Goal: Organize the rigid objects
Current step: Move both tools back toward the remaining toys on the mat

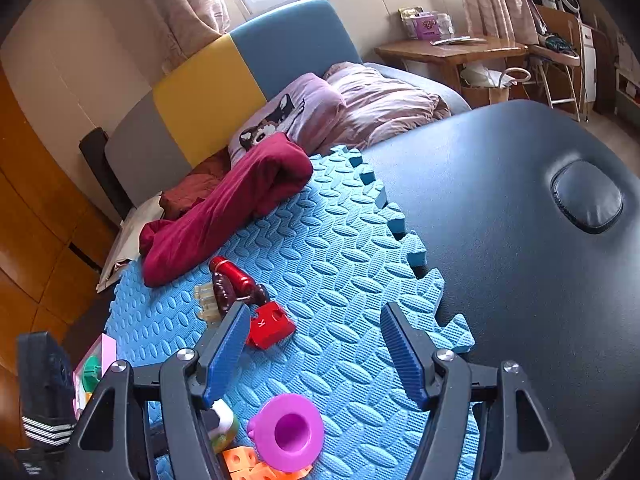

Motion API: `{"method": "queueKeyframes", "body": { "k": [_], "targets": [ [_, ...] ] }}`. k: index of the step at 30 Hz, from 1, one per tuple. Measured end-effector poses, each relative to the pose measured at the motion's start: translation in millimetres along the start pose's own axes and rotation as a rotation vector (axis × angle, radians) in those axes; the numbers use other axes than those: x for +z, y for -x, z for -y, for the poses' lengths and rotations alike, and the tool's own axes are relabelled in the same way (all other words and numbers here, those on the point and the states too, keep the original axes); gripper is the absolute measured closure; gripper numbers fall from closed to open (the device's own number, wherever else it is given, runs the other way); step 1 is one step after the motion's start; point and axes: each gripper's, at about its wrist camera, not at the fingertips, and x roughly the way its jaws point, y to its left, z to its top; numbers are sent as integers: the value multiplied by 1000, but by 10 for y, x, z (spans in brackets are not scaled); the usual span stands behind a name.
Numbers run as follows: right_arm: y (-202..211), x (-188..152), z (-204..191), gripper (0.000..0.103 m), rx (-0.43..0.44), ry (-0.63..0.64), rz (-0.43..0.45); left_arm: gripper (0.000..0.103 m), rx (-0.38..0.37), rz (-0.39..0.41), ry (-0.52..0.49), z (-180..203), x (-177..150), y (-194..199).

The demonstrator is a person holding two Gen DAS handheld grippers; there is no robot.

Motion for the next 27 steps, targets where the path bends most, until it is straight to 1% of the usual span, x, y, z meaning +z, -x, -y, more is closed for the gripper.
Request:
{"method": "queueKeyframes", "body": {
  "k": [3, 4, 5, 7, 8, 9, 12, 16, 21, 27],
  "targets": [
    [0, 5, 26, 34, 8, -17, -4, 34, 54, 26, -47, -7, 71, 14],
    [-2, 7, 34, 34, 10, -22, -7, 33, 68, 16, -72, -35, 103, 20],
    [-4, 8, 40, 35, 12, -27, -9, 33, 58, -5, -90, -60, 130, 16],
    [-12, 9, 48, 34, 16, -33, -16, 29, 60, -29, -94, -138, 173, 33],
    [-16, 7, 51, 35, 18, -37, -20, 25, 80, -26, -96, -190, 199, 73],
    [-18, 5, 54, 34, 21, -39, -23, 24, 91, -17, -97, -224, 225, 115],
    [-13, 1, 52, 35, 23, -41, -22, 23, 95, -3, -70, -312, 289, 209],
    [-20, 1, 57, 34, 23, -46, -25, 18, 98, 5, -44, -289, 340, 253],
    [-29, 1, 63, 34, 26, -48, -31, 14, 131, -12, -18, -163, 381, 138],
    [-36, -3, 57, 34, 34, -46, -37, 14, 188, -36, -3, -94, 408, 11]
  ]
}}
